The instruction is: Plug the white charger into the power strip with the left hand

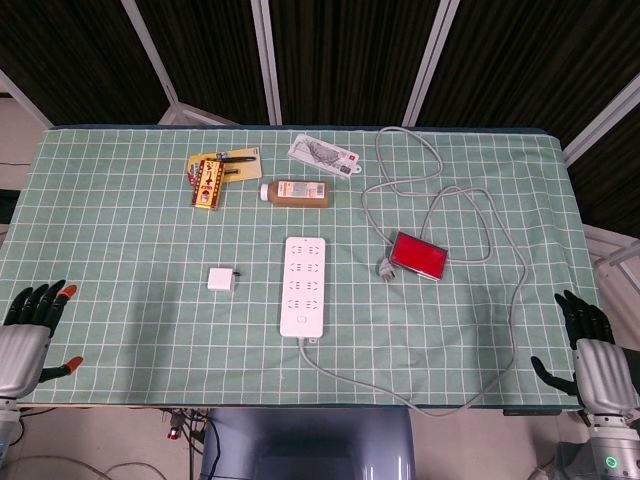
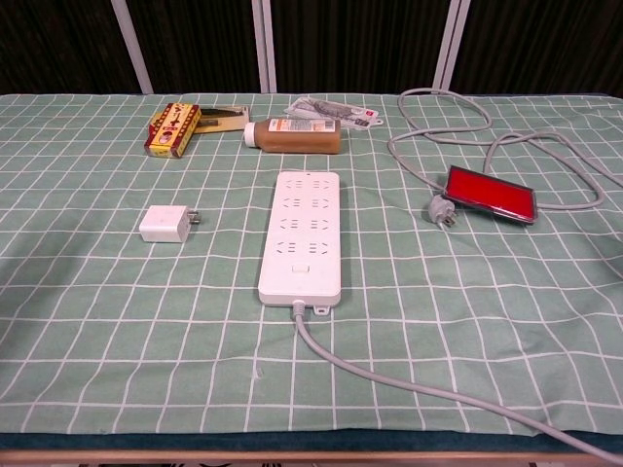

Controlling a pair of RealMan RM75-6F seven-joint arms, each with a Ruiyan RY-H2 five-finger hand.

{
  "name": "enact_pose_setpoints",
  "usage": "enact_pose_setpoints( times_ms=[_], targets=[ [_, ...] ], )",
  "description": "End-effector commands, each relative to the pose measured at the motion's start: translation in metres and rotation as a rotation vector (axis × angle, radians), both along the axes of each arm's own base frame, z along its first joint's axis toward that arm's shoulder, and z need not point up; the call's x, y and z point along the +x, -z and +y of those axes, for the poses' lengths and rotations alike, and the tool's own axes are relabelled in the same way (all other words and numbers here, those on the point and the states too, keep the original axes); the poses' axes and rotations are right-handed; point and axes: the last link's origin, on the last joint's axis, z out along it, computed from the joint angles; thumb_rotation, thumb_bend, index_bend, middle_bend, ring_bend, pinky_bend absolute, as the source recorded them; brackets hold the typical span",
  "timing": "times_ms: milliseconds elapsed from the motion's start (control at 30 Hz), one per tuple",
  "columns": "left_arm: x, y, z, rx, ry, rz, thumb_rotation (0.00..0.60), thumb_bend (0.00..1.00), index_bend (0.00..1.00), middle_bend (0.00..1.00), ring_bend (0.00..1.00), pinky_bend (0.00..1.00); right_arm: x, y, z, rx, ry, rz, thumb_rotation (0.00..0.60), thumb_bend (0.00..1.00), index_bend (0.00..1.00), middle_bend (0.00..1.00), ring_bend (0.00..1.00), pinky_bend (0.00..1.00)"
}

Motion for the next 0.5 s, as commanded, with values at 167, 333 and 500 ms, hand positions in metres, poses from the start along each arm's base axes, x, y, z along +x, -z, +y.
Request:
enact_pose_setpoints(
  times_ms=[167,333,500],
  targets=[
    [0.001,0.001,0.002,-0.009,-0.016,0.021,0.600,0.03,0.00,0.02,0.02,0.15,0.000,0.001,0.000,0.006,0.001,-0.006,0.600,0.34,0.00,0.00,0.00,0.00],
    [0.009,0.006,0.010,-0.012,-0.005,0.066,0.600,0.13,0.00,0.45,0.45,0.57,0.000,-0.001,0.000,0.010,0.008,-0.020,0.600,0.34,0.00,0.00,0.00,0.00],
    [0.024,0.023,0.028,-0.070,-0.019,0.075,0.600,0.29,0.00,0.77,0.73,0.78,0.000,-0.001,0.000,0.015,0.012,-0.033,0.600,0.34,0.00,0.00,0.00,0.00]
  ],
)
